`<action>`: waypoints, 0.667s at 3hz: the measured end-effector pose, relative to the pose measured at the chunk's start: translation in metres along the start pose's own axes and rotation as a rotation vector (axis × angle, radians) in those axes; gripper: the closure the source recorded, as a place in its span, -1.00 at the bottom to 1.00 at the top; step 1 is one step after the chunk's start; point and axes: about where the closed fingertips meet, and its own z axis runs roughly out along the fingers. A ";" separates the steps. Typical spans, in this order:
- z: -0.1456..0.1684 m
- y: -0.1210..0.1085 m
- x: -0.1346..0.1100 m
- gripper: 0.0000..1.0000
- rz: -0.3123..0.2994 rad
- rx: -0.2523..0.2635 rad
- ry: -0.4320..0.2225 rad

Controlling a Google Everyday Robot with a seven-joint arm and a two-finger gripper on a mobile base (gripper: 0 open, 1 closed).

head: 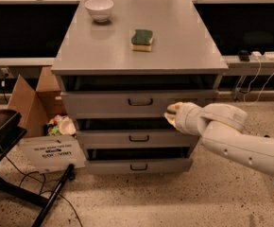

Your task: Close top drawer

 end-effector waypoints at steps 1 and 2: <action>-0.051 0.024 0.006 0.95 0.005 -0.037 0.122; -0.088 0.061 0.017 1.00 -0.121 -0.106 0.275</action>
Offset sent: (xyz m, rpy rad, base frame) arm -0.2621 -0.1415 0.2350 -0.4270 0.7012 0.1006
